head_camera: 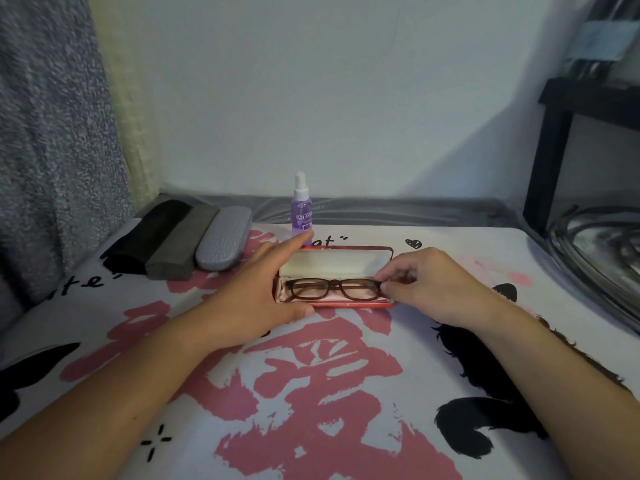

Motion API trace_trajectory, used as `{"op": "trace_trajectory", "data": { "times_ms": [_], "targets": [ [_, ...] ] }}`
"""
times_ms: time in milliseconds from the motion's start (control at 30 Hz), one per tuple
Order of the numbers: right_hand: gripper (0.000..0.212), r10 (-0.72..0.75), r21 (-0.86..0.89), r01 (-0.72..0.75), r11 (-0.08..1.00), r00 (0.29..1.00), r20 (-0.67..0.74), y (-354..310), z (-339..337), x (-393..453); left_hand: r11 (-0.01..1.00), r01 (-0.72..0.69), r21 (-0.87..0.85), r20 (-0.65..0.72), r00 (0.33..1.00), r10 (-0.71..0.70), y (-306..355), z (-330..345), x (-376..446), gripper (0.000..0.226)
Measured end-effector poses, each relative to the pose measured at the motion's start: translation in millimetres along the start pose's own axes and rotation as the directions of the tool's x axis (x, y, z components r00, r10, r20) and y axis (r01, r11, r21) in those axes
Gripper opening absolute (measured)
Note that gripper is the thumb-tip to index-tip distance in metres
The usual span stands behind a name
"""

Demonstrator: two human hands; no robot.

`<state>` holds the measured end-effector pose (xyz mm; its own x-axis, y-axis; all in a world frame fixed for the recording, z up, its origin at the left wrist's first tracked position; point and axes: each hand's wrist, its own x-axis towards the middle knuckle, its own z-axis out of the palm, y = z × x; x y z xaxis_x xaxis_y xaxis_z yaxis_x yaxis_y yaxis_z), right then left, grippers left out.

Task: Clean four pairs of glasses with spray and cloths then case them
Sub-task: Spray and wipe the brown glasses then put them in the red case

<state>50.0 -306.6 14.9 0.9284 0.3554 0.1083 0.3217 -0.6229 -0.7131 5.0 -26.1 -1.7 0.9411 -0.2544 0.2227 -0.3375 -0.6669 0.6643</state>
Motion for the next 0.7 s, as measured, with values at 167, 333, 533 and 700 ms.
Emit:
{"op": "trace_trajectory", "data": {
  "times_ms": [167,333,533,700],
  "targets": [
    [0.025,-0.064,-0.042,0.062,0.997,0.996,-0.054,-3.6,8.0,-2.1,0.999,-0.019,0.049,-0.015,1.000,0.020,4.7,-3.9,-7.2,0.096],
    [0.024,-0.303,-0.073,0.294,0.953,0.939,-0.162,-30.4,27.6,-9.0,0.995,0.054,0.084,-0.078,0.996,-0.048,-13.1,-34.6,-51.1,0.094],
    [0.017,-0.406,-0.047,0.410,0.911,0.867,-0.288,-52.1,52.3,-3.7,0.950,0.123,0.286,-0.256,0.966,-0.048,-50.1,-69.2,-73.6,0.099],
    [0.025,-0.216,0.254,0.261,0.931,0.957,-0.194,-47.0,55.9,0.9,0.945,0.172,0.279,-0.255,0.962,-0.100,-60.3,-71.8,-74.7,0.100]
  ]
}}
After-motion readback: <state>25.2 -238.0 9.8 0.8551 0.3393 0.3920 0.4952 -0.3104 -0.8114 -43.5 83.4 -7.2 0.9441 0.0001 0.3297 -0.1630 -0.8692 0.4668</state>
